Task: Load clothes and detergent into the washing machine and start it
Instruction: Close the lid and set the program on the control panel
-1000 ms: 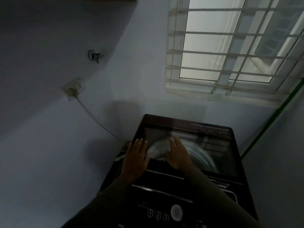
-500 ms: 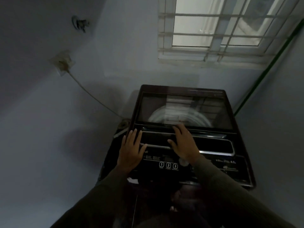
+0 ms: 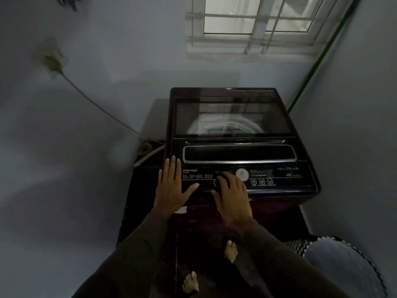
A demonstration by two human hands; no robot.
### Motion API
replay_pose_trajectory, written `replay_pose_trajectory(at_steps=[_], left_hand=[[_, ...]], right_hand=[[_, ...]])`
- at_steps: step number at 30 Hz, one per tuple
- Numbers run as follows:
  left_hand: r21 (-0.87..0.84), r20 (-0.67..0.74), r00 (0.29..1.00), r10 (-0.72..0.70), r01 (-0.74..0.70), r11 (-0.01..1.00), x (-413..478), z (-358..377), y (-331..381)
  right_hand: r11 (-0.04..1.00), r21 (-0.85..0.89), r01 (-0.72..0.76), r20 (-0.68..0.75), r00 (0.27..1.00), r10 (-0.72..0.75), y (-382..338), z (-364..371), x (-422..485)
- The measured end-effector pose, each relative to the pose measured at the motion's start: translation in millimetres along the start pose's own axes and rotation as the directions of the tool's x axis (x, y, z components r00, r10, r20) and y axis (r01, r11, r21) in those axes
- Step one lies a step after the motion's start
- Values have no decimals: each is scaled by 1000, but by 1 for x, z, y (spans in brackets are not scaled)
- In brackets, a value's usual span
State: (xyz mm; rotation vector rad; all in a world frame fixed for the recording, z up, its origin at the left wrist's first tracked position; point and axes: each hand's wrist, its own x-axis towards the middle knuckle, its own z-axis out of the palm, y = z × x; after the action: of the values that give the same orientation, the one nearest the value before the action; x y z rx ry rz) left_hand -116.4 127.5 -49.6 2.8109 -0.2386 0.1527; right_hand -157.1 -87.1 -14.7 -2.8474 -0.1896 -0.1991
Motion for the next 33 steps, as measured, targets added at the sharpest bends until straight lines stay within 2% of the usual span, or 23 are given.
replay_pose_trajectory(at_steps=[7,11,21,33], left_hand=[[-116,31,999,-20,23,993,-4,-5,-2],[-159,22,999,-30,33,987,-6,-5,-2],[-134,-13,999,-29,27,991,-6,-3,-2],[-98,37,999,-26,30,995,-4,-4,-3]], right_hand=[[993,-108,42,30,999,-39,-1,11,-34],[995,-98,15,52,999,-10,-4,12,-34],[997,-80,-4,-8,1000,3,-4,5,-23],[998,-67,23,26,999,-22,-5,6,-32]])
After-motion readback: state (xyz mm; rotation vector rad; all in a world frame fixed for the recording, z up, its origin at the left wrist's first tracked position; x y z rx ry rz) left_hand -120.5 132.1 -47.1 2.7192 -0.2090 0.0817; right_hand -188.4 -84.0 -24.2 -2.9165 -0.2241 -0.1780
